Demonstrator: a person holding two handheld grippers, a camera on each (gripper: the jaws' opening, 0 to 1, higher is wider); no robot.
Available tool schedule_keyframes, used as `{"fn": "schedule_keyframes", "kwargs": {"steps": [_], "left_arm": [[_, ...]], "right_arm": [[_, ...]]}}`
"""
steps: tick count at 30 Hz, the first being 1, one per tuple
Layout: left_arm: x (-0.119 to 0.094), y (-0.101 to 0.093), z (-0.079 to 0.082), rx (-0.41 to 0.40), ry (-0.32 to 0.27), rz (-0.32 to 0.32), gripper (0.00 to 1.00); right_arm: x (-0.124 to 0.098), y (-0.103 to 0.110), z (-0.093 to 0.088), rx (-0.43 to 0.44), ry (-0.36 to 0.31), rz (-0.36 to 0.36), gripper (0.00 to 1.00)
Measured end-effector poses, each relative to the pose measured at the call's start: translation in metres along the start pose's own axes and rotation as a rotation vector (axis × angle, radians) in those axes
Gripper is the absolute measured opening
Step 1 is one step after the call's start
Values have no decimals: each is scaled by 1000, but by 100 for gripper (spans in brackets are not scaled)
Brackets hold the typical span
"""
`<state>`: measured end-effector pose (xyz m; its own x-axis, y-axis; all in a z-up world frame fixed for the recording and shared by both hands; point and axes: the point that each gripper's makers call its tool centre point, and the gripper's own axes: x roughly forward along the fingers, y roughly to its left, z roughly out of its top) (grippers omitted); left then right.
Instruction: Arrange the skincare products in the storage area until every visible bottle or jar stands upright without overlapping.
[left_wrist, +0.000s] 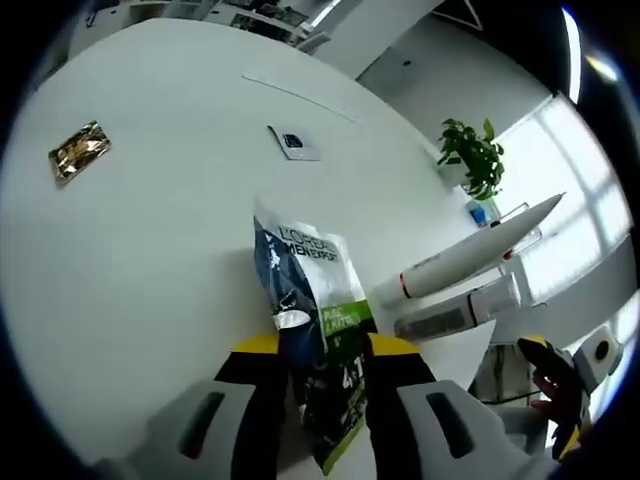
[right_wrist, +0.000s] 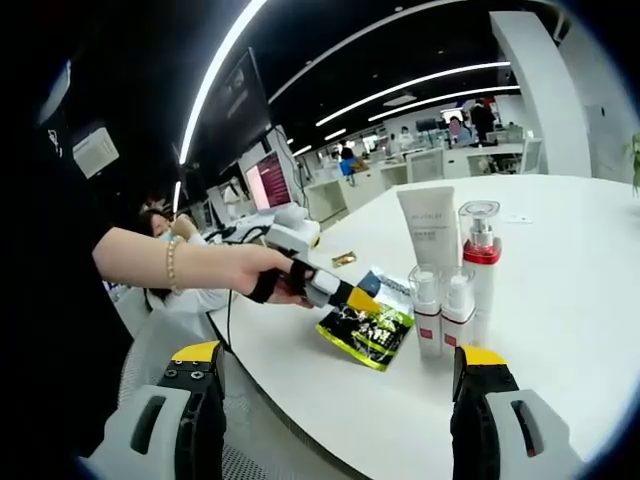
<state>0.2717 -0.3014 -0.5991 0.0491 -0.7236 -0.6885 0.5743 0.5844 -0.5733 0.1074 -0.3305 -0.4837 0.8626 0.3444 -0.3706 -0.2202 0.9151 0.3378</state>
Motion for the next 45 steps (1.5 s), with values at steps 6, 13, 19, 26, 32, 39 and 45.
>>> {"fn": "schedule_keyframes", "kwargs": {"steps": [6, 13, 19, 26, 32, 39, 45], "left_arm": [[1, 6, 6, -20, 0, 9, 28], [0, -1, -1, -26, 7, 8, 30], [-1, -5, -4, -33, 14, 7, 30], [-6, 0, -1, -37, 4, 24, 31], [-7, 5, -3, -38, 14, 34, 32], [-16, 8, 0, -19, 1, 52, 32], [-31, 7, 4, 13, -30, 52, 34]], "right_arm": [[0, -1, 1, 0, -4, -4, 99], [0, -1, 1, -1, -4, -5, 99], [-1, -2, 1, -2, -6, -10, 99], [-1, -3, 0, -4, -1, -11, 99], [-1, -4, -1, -5, -1, -14, 99], [-1, -5, -1, -13, -1, -20, 99], [0, -7, -3, -25, 2, -21, 99]]}}
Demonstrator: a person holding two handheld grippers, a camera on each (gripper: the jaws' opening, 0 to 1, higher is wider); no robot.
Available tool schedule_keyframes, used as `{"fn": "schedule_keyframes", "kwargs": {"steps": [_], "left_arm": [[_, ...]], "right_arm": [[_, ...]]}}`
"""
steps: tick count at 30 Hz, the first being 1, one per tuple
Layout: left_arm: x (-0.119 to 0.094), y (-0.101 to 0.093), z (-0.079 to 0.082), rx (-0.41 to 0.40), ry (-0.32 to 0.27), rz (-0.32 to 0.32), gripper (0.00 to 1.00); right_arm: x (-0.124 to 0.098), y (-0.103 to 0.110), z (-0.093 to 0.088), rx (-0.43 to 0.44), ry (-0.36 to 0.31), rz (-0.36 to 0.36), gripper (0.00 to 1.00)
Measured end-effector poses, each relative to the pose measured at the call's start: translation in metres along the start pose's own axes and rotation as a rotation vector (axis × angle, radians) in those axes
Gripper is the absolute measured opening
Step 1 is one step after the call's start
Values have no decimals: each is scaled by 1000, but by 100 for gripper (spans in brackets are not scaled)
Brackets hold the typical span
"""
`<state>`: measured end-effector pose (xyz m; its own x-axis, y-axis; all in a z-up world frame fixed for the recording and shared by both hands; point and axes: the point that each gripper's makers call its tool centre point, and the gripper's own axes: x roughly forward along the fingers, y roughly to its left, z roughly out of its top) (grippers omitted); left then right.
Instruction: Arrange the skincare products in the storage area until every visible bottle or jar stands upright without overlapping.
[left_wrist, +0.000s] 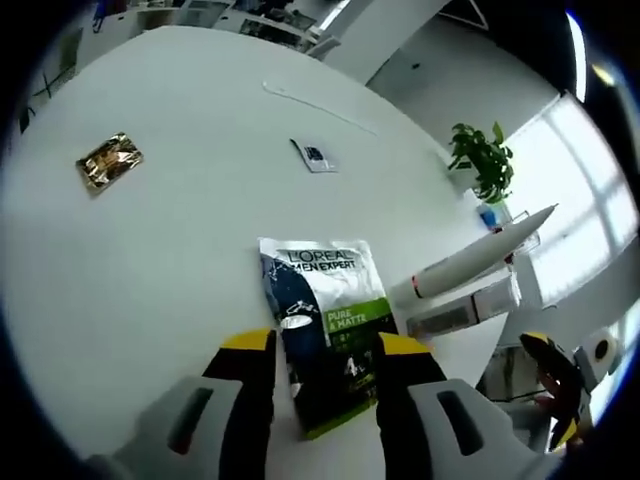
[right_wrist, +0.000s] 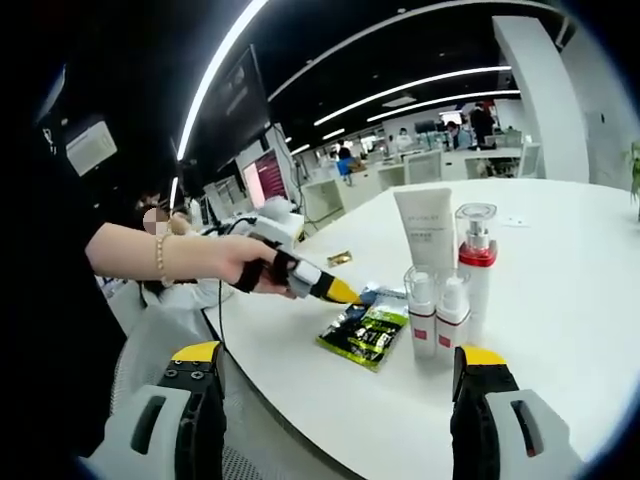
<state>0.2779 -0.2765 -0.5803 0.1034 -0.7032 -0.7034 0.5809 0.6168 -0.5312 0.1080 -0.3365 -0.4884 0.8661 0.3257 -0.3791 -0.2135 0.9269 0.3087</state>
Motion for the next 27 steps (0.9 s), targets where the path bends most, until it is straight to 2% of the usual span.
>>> {"fn": "schedule_keyframes", "kwargs": {"steps": [4, 6, 11, 13, 17, 21, 23, 27], "left_arm": [[-18, -4, -3, 35, -22, 4, 42], [-18, -1, 3, 48, -31, 6, 45], [-31, 3, -6, 73, -47, -4, 50], [-38, 1, -7, 117, -62, -31, 54], [-52, -4, -10, 143, -98, -57, 62], [-67, -4, -18, 206, -120, -52, 65], [-72, 0, -17, 248, -156, -39, 66], [-93, -7, -24, 250, -197, -57, 68]], "right_arm": [[0, -2, 0, -9, -7, -6, 99], [1, -3, -1, -20, -4, -8, 99], [3, -4, -1, -38, -6, -13, 99], [3, -5, -1, -56, -6, -22, 99], [3, -4, -2, -75, -1, -23, 99], [3, -5, 0, -72, -10, -25, 99], [3, -7, 3, -81, -27, -40, 97], [1, -10, 6, -86, -41, -53, 97]]}}
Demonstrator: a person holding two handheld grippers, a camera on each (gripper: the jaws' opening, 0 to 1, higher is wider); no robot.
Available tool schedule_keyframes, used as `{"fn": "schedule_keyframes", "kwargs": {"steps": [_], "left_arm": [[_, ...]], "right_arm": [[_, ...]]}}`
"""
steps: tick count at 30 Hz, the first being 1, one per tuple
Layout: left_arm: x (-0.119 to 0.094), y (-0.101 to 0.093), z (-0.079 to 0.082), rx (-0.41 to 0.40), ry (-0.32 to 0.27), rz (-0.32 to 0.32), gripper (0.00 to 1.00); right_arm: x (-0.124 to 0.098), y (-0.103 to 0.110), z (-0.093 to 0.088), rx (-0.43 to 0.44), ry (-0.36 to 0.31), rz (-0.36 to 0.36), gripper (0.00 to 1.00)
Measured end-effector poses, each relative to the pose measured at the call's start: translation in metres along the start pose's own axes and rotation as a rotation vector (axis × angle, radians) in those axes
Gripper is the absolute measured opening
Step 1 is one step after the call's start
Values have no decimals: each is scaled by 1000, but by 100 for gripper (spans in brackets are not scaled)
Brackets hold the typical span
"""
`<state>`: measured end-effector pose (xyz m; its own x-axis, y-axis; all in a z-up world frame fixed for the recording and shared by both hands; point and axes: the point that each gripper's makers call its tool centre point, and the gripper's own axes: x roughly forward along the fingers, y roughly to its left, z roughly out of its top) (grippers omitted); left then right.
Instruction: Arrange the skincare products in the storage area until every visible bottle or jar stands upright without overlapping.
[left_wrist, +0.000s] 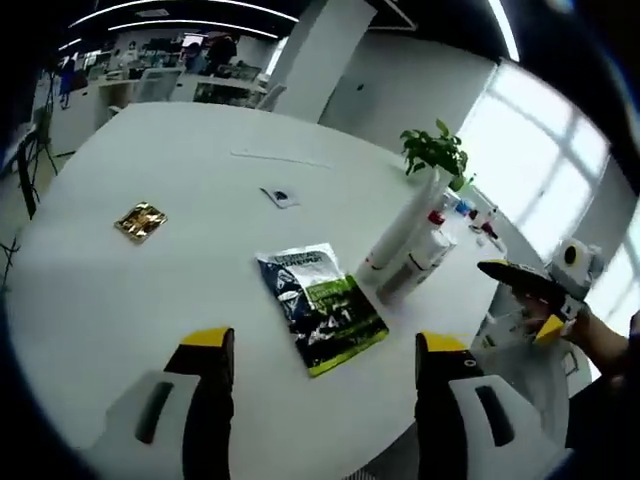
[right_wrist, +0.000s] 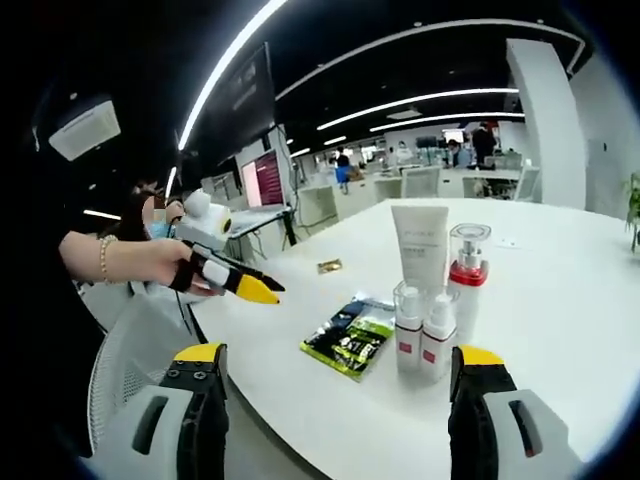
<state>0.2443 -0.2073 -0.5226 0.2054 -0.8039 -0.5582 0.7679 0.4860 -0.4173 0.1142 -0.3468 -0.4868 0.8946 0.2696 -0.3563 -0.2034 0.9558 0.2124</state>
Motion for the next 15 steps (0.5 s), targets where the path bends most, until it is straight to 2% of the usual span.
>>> {"fn": "schedule_keyframes", "kwargs": {"steps": [6, 10, 15], "left_arm": [[-21, -8, -6, 32, -34, -2, 78], [-34, -13, -10, 33, -50, -8, 81], [-51, -20, -12, 40, -82, -9, 89]], "right_arm": [[2, 3, -1, -9, 7, 15, 98], [2, 3, -2, -15, 12, 12, 98], [1, 1, 2, -6, -12, 10, 99]]}}
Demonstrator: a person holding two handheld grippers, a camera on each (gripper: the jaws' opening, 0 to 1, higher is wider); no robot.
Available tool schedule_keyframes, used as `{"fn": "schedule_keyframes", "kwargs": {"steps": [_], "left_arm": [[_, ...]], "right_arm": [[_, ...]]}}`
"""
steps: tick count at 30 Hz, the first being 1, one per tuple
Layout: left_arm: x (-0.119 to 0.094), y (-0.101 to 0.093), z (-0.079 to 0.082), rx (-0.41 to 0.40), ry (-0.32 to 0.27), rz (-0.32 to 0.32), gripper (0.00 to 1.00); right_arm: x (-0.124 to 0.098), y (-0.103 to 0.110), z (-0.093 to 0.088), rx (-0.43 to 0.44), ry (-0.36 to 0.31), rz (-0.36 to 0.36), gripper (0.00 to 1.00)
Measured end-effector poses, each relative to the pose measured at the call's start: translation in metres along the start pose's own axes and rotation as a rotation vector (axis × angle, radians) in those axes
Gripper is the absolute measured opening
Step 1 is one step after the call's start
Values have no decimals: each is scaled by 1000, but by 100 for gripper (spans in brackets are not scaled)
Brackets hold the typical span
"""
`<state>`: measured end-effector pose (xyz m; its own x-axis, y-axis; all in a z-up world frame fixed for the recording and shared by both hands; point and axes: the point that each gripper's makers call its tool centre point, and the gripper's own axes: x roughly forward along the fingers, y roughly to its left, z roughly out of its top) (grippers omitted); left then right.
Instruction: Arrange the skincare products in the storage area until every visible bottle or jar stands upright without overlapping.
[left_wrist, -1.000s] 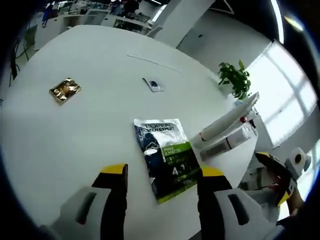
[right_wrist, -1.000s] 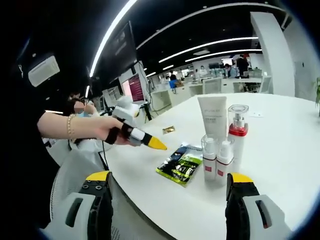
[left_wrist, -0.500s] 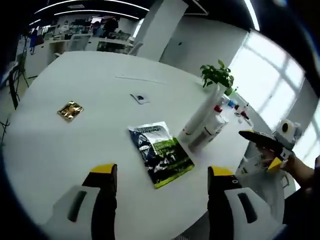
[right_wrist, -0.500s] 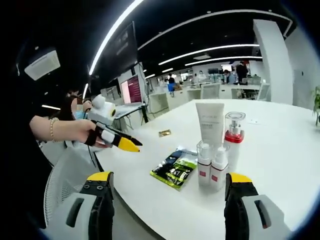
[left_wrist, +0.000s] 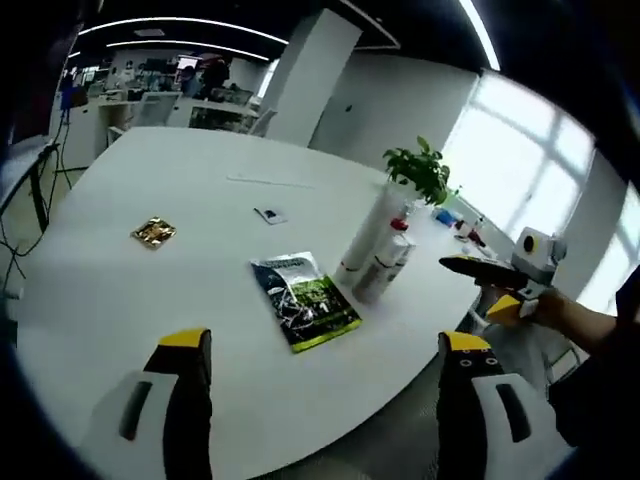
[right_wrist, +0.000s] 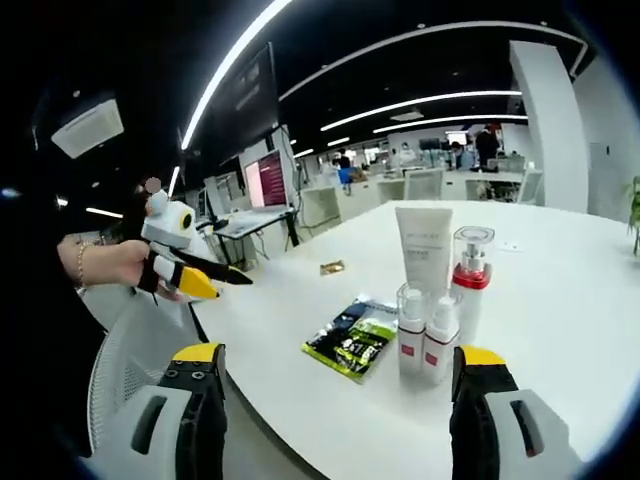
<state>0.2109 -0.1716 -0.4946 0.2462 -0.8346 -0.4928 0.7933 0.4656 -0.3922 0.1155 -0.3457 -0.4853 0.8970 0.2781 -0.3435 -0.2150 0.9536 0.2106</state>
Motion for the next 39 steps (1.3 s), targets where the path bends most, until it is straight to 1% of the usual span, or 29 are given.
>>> {"fn": "schedule_keyframes", "kwargs": {"steps": [5, 6, 8, 10, 12, 15, 16, 17, 19, 21, 26, 29, 32, 35, 38, 39], "left_arm": [[-9, 0, -11, 13, 13, 24, 95], [-9, 2, -14, 18, 26, 24, 95], [-8, 1, -11, 27, 20, 19, 95], [-6, 0, -5, 72, 1, 27, 99], [-5, -1, -5, 81, -2, 30, 99], [-4, 6, -4, 92, -10, 45, 99], [-4, 6, -1, 100, -28, 47, 99], [-5, 6, 1, 81, -43, 40, 99], [-4, 9, 1, 76, -49, 48, 99], [-3, 12, -1, 75, -41, 61, 99], [-2, 13, -6, 62, -22, 66, 99], [0, 15, -9, 70, -11, 74, 99], [1, 18, -10, 58, 1, 81, 99], [4, 18, -8, 19, -1, 77, 99], [10, 17, -4, 11, 2, 86, 99], [11, 17, -1, 12, 2, 88, 99]], "right_arm": [[-1, -1, 2, 5, -13, 2, 99], [-1, -1, 2, 7, -15, 2, 99], [-1, -1, 3, 7, -20, 1, 99], [-2, -2, 3, 3, -22, -4, 99], [-2, -3, 4, 9, -27, -6, 99], [-2, -2, 5, 14, -31, -5, 99], [-2, -2, 5, 15, -31, -6, 99], [-2, -2, 4, 16, -29, -4, 99], [-1, -2, 5, 17, -29, -3, 99], [-1, -1, 4, 18, -27, 5, 99], [0, 2, 0, 19, -9, 13, 99], [-2, 5, 0, 8, -13, 11, 99], [-4, 4, 1, 3, -18, 2, 98], [-3, 3, 3, 7, -24, 0, 98], [-3, 0, 5, 1, -26, -1, 97], [-2, 1, 5, 13, -33, 6, 96]]}}
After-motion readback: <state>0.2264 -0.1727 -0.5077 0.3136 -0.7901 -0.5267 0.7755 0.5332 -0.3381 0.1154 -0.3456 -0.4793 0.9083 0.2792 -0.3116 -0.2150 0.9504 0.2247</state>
